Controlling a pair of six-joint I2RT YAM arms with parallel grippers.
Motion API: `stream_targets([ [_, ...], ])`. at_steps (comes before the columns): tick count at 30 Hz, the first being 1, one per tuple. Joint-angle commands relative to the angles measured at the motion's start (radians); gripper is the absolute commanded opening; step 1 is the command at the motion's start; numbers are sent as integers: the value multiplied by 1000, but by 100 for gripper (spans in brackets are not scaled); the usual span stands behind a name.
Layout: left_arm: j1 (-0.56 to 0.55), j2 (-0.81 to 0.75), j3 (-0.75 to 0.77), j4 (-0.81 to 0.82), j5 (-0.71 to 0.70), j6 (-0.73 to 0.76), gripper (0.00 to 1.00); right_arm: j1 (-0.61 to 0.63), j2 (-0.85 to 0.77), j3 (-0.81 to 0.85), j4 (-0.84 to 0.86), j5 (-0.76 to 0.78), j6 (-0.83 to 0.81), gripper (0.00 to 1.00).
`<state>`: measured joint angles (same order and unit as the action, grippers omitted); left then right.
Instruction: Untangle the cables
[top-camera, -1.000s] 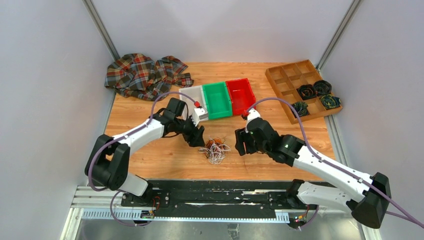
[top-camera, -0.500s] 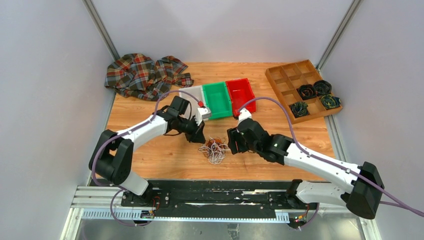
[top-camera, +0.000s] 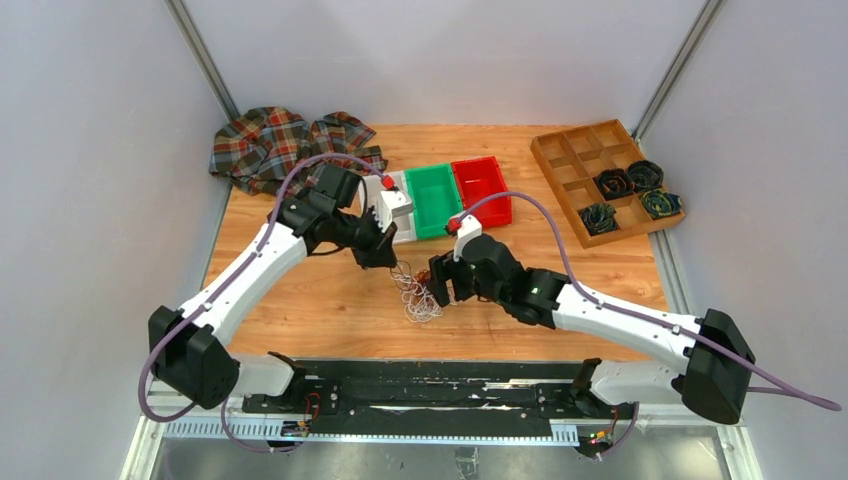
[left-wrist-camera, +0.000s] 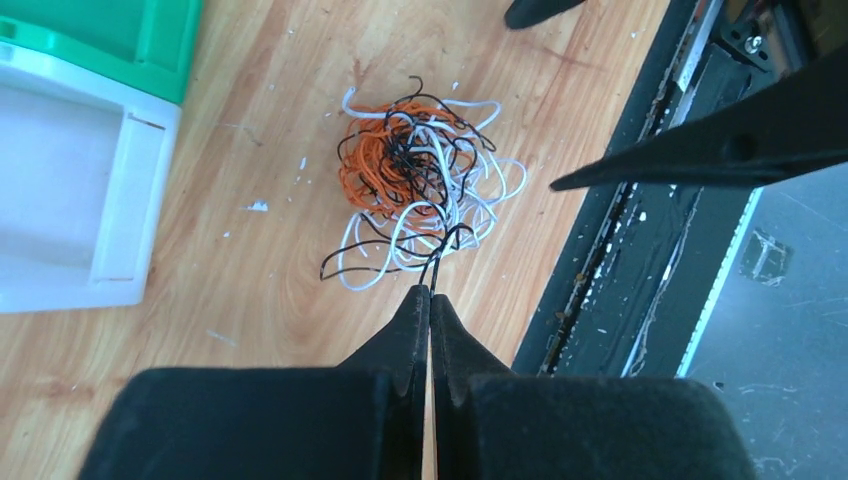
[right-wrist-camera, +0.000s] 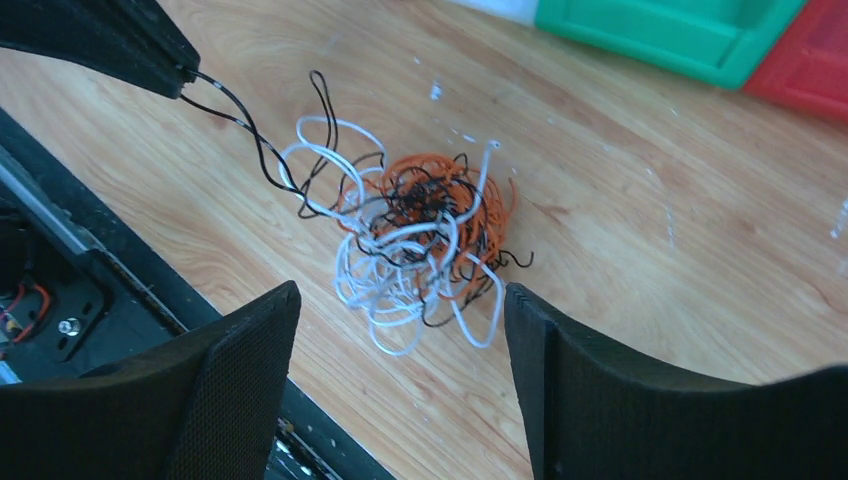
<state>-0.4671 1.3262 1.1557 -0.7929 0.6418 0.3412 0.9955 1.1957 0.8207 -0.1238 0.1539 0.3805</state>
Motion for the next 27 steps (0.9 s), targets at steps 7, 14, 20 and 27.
stream_targets([
  [7, -5, -90, 175, -243, -34, -53, 1, 45, 94, 129, 198, -10, -68, 74],
  [14, -5, -112, 222, -272, -69, -71, 1, 52, 173, 179, 294, -16, -45, 72],
  [20, -5, -114, 275, -306, -93, -65, 1, 58, 196, 175, 348, 10, -15, 70],
  [27, -5, -125, 319, -321, -61, -90, 1, 60, 269, 196, 435, 17, 26, 69],
])
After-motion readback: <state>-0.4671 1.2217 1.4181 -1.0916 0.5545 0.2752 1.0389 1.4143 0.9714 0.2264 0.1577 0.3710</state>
